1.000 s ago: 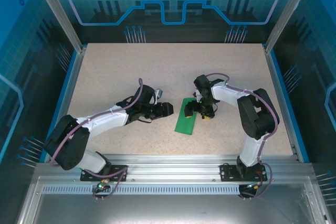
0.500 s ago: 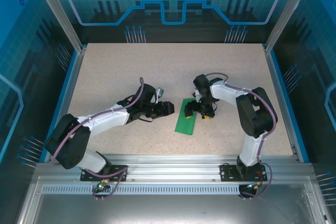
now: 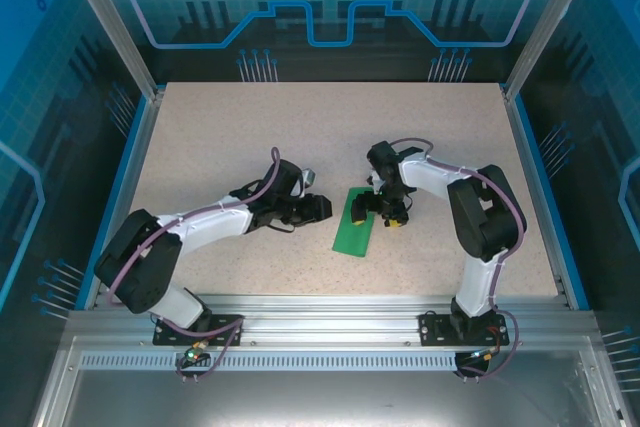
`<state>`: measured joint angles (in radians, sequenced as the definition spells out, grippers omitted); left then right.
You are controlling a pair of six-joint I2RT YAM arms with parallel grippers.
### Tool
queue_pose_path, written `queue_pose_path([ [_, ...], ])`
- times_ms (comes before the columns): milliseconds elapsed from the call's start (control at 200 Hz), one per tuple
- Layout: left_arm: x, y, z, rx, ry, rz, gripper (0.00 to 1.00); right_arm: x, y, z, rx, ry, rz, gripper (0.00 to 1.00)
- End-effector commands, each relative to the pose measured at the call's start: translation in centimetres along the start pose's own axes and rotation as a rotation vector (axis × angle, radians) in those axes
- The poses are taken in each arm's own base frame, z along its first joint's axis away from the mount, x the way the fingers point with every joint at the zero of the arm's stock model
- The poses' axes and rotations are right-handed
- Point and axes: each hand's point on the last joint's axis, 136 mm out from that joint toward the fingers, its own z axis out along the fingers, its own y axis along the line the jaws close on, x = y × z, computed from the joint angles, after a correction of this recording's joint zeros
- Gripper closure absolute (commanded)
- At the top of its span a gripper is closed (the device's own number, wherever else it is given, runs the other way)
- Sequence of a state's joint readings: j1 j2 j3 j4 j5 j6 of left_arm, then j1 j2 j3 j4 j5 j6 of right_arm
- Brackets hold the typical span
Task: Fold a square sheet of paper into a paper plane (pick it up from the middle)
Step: Hold the square sheet of paper at the center of the table.
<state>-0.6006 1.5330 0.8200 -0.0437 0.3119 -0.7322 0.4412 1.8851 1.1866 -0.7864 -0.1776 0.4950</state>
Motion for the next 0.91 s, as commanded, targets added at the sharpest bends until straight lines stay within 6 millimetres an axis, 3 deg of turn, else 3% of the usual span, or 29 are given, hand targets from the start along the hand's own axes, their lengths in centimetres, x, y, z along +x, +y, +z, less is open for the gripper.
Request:
queue_pose_path([
  [0,0.2,-1.0,0.8,0.016,0.038,-0.002,0.64,1.5,-2.9,4.3,0.114,0.081,0.028,0.12],
  [225,0.7,-0.6,2.5,-0.005,0.079,-0.023,0.8,1.7,-2.8,4.5,0.125,0.092,0.006,0.12],
  [390,0.6,-0.3,2.6,-0.014,0.074,-0.034,0.8,1.7,-2.1,4.3,0.089,0.091,-0.053,0.12],
  [900,0.2,0.4,1.8,-0.047,0.012,-0.054,0.79,1.7,-3.8,5.3,0.118,0.139,-0.028,0.13],
])
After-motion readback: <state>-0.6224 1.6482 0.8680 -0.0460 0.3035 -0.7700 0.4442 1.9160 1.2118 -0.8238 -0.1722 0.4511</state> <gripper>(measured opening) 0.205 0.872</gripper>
